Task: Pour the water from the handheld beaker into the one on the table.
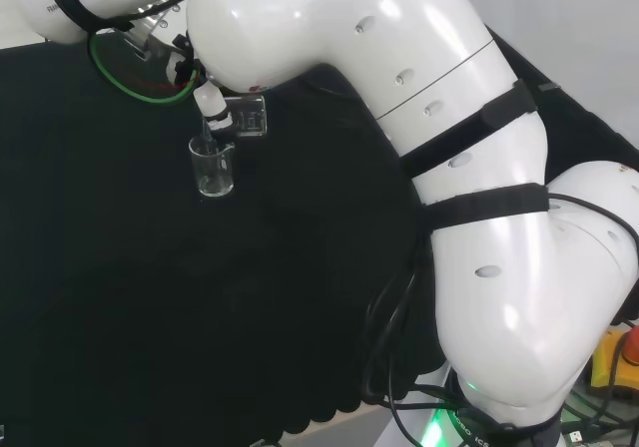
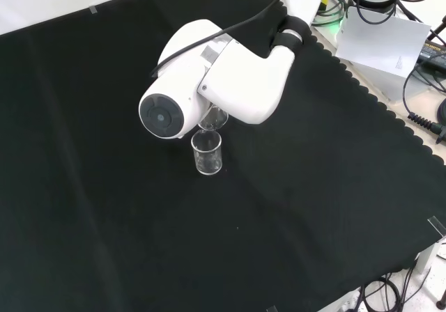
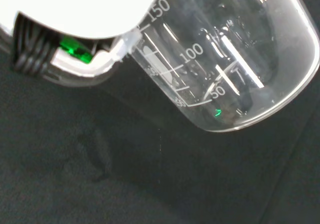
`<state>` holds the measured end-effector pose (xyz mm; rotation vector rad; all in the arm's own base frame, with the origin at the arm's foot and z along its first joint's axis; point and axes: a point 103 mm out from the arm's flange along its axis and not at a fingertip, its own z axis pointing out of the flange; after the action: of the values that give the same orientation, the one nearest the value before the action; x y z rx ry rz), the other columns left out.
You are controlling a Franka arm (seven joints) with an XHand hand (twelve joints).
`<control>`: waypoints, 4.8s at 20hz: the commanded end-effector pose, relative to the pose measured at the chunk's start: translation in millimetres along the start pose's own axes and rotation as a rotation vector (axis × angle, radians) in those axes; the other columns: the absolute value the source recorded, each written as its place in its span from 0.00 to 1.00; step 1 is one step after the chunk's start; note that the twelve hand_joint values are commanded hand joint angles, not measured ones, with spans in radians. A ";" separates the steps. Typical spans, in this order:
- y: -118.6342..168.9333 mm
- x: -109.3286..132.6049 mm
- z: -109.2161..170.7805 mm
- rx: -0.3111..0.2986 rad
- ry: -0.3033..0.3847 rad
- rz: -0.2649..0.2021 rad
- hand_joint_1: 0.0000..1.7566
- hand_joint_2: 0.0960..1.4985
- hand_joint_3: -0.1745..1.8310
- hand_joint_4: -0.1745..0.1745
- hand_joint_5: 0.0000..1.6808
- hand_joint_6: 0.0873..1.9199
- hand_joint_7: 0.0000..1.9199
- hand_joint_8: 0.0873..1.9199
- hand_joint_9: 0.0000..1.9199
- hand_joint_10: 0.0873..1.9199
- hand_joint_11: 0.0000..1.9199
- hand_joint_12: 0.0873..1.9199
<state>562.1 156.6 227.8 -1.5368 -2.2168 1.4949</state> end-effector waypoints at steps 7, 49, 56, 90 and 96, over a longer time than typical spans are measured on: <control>-2.2 -0.5 -3.2 0.022 -0.011 0.003 0.74 0.30 0.54 0.59 0.72 0.43 0.73 0.28 0.68 0.21 0.58 0.43; -7.6 3.6 -11.4 0.068 -0.032 0.007 0.74 0.31 0.54 0.58 0.71 0.45 0.72 0.30 0.67 0.23 0.58 0.43; -8.6 2.9 -12.6 0.044 -0.030 0.007 0.74 0.31 0.54 0.58 0.71 0.45 0.72 0.30 0.67 0.23 0.58 0.43; -19.3 -46.0 11.8 -0.168 0.216 -0.013 0.74 0.31 0.54 0.57 0.71 0.45 0.72 0.30 0.67 0.23 0.58 0.43; -24.3 -61.2 21.5 -0.263 0.315 -0.052 0.74 0.31 0.54 0.56 0.71 0.45 0.72 0.30 0.67 0.23 0.58 0.43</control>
<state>563.7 112.0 255.0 -1.6313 -2.2656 1.1474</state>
